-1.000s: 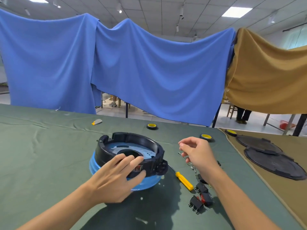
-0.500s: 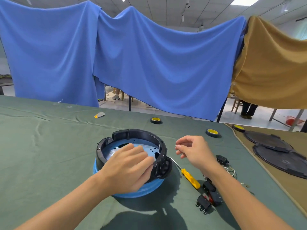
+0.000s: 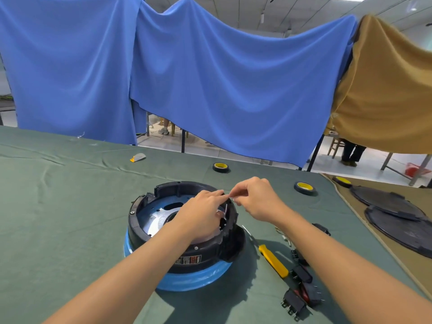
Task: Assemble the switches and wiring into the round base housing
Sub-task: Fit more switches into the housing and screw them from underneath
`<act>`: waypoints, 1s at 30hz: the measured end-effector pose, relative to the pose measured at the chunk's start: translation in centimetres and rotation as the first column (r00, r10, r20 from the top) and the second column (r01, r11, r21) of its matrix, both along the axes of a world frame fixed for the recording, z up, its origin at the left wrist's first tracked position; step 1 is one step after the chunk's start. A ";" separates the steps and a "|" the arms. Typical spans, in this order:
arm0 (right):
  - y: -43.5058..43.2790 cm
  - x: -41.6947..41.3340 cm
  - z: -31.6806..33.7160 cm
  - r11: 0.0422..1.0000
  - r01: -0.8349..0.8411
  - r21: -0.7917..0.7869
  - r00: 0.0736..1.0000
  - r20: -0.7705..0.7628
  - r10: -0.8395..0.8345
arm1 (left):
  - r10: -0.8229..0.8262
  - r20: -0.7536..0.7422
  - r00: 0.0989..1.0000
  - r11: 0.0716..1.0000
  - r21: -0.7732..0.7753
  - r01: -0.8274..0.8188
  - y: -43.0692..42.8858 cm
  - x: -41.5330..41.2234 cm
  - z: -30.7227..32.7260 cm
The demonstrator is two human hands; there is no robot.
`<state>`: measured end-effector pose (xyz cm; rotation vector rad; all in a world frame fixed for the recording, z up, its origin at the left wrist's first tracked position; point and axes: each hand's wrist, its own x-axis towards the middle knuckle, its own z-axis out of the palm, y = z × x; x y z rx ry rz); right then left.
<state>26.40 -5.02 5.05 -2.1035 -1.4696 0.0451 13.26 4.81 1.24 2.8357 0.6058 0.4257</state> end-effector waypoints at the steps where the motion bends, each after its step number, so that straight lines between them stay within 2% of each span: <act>1: 0.1 0.0 -0.1 1.000 0.000 -0.011 1.000 0.021 0.000 | -0.007 -0.012 1.000 1.000 -0.009 0.007 0.1 -0.1 0.0; 9: 0.3 -0.2 -0.1 1.000 -0.023 0.000 0.996 0.088 0.023 | 0.009 -0.036 0.999 0.999 -0.040 -0.010 0.0 -0.2 0.2; 15: 0.4 -0.5 -0.7 1.000 0.015 0.018 0.998 0.061 -0.016 | 0.015 -0.041 0.999 0.998 -0.065 -0.017 -0.1 -0.3 0.2; 18: 0.3 -0.6 -0.7 0.999 0.034 -0.023 0.999 0.039 -0.033 | 0.018 -0.040 0.999 0.997 -0.071 -0.021 -0.2 -0.3 0.2; 19: 0.3 -0.6 -0.7 0.998 0.051 -0.034 0.999 0.003 -0.051 | 0.018 -0.042 0.999 0.997 -0.074 -0.021 -0.2 -0.3 0.2; 21: 0.1 -0.6 -0.8 0.994 0.106 -0.016 0.976 -0.188 -0.108 | 0.022 -0.043 0.999 0.996 -0.080 -0.026 -0.1 -0.2 0.2; 23: 0.1 -0.6 -0.7 0.984 0.178 0.007 0.889 -0.430 -0.158 | 0.029 -0.044 0.999 0.996 -0.082 -0.032 -0.1 -0.3 0.2; 25: 0.2 -0.8 -0.6 0.979 0.202 -0.042 0.768 -0.613 -0.185 | 0.031 -0.051 0.998 0.996 -0.085 -0.035 -0.2 -0.3 0.2; 30: 0.6 -1.4 -0.2 0.944 0.267 -0.193 0.465 -0.832 -0.301 | 0.037 -0.055 0.998 0.995 -0.088 -0.042 -0.1 -0.3 0.1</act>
